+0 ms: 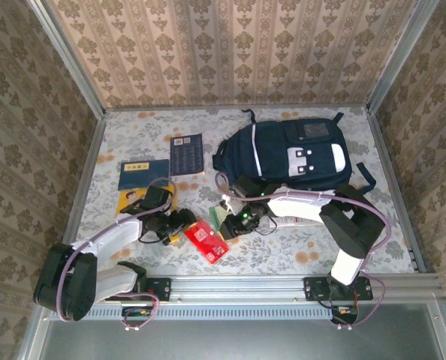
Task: Pack books, pencil case, and school supplies into a backpack
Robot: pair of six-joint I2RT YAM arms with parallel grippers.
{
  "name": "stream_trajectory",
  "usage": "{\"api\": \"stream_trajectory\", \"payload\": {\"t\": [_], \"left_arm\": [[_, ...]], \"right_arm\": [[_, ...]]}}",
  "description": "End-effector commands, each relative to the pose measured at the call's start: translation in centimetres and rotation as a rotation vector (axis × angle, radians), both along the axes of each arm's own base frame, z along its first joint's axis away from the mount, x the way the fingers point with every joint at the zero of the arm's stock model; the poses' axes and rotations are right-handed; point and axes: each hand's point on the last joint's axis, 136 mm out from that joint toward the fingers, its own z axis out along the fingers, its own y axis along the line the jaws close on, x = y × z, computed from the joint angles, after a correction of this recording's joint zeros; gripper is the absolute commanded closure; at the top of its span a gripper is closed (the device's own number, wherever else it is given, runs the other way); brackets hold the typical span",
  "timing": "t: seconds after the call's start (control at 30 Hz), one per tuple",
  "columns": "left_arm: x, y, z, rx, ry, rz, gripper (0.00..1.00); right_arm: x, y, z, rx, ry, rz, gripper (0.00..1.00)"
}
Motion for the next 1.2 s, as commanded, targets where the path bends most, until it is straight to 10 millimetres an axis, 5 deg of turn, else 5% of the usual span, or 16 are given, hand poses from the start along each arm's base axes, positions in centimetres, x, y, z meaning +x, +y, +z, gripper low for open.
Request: {"api": "stream_trajectory", "payload": {"t": [0.0,0.23,0.63,0.83,1.17], "left_arm": [[-0.9,-1.1,-1.1,-0.078,0.045,0.013,0.22],[-1.0,-1.6,-1.1,-0.089,0.036,-0.013,0.22],[-0.7,-5.0,-1.1,-0.155,0.032,-0.132,0.23],[0.2,-5.3,0.5,-0.178,-0.041,-0.132,0.24],[0.0,-5.2,0.5,-0.283,-0.079,-0.081,0.24]], "right_arm": [[0.6,1.7,-1.4,0.033,0.005,-0.029,0.58],[1.3,3.0,-3.2,0.012,0.008,-0.056,0.51],[0.2,5.9,-2.0,0.113,0.087,-0.020,0.50],[0.4,7.0,-2.1,0.154,0.156,-0.041,0.50],[1.9,8.2,-1.9,0.260,0.242,-0.124,0.51]]}}
